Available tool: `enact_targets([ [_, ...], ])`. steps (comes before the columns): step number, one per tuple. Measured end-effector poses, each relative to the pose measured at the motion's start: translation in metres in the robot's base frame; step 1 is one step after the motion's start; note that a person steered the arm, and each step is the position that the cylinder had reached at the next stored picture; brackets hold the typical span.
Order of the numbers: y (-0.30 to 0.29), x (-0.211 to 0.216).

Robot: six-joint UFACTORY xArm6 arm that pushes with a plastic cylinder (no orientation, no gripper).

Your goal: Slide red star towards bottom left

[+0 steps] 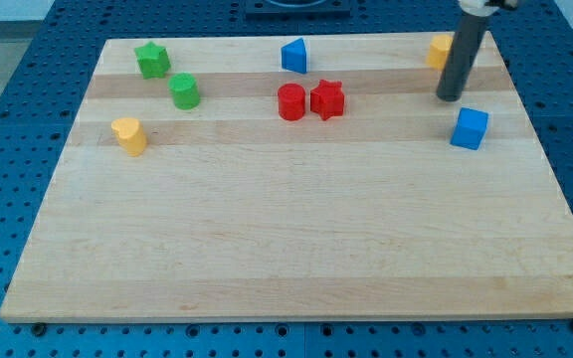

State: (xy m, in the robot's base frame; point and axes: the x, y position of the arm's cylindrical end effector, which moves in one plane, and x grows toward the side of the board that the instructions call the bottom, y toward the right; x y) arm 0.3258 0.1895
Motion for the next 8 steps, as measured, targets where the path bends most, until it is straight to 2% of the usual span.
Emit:
enact_targets([
  [2,-0.073,-0.010],
  [5,-0.141,-0.011],
  [8,-0.183,0.026],
])
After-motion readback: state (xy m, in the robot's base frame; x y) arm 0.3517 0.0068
